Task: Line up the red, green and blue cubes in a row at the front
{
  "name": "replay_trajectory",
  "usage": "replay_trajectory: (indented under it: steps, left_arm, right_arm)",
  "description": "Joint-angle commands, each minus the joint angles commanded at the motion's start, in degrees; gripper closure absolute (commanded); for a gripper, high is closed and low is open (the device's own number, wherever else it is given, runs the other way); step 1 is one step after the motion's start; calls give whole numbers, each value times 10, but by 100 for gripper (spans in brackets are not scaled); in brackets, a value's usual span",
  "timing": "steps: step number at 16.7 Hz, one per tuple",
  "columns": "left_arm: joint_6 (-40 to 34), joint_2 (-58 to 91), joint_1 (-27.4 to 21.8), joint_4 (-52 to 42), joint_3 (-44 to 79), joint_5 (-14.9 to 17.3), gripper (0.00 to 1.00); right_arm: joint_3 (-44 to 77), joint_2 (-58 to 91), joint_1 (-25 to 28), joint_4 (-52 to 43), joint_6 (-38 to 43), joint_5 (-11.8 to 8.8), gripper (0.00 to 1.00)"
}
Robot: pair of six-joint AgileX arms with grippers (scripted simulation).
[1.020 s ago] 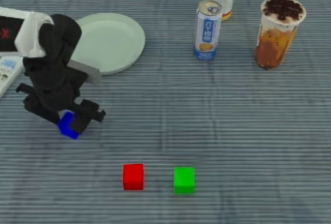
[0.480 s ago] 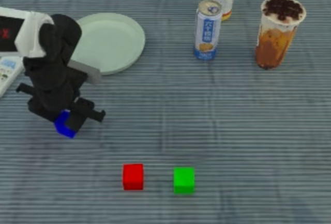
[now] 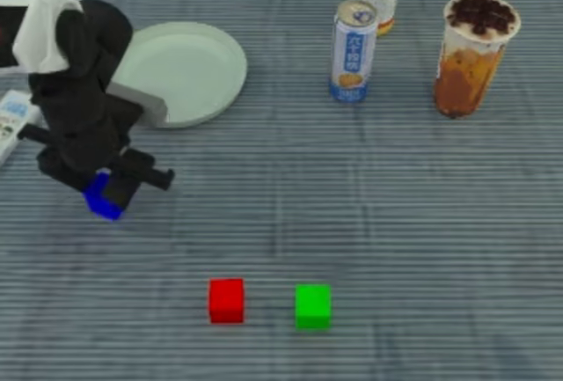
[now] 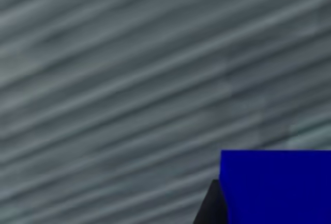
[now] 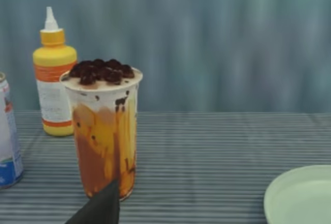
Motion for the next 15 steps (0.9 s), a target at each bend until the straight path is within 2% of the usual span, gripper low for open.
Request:
replay_trajectory:
  steps: [4, 10, 12, 15]
  left_arm:
    - [-1, -33, 5, -73, 41, -1, 100]
    - [-7, -30, -4, -79, 49, -1, 100]
    - [-38, -16, -29, -89, 72, -2, 100]
    - [-129, 19, -93, -115, 129, -3, 100]
  right_arm:
    - [0, 0, 0, 0, 0, 0, 0]
    - [0, 0, 0, 0, 0, 0, 0]
    - [0, 0, 0, 0, 0, 0, 0]
    - [0, 0, 0, 0, 0, 0, 0]
